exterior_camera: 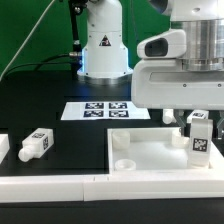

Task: Assemble one leg

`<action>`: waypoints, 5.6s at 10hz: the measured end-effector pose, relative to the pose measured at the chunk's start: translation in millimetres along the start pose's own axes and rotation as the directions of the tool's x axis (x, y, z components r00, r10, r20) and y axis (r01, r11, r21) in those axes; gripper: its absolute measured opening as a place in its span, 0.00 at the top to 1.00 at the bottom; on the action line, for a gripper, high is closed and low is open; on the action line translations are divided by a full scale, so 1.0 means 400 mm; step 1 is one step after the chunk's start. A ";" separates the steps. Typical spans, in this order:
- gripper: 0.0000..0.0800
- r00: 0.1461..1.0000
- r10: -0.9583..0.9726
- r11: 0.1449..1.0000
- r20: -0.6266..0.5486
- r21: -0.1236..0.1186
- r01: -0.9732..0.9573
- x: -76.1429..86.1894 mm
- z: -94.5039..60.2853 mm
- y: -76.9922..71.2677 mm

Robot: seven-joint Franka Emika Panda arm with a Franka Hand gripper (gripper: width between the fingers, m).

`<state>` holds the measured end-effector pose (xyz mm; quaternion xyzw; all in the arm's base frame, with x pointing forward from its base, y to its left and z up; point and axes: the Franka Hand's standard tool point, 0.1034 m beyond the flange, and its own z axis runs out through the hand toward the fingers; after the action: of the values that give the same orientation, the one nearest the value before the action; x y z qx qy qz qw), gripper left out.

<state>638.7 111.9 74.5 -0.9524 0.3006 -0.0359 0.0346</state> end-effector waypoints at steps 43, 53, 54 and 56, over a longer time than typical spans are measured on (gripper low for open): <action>0.19 0.969 0.246 0.966 0.028 0.071 -0.248 -0.018 0.018 -0.022; 0.50 0.945 -0.325 0.945 0.016 0.040 0.325 0.016 0.004 0.001; 0.64 0.969 -0.247 0.968 0.019 0.038 0.247 0.018 0.004 0.002; 0.64 0.997 -0.077 0.997 0.023 0.032 0.076 0.019 0.004 0.005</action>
Offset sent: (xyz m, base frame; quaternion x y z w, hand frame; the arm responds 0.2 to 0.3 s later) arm 0.0252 0.0067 0.0059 0.0850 0.0253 0.4597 0.8836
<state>644.1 106.1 73.0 -0.9630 0.2628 -0.0301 0.0516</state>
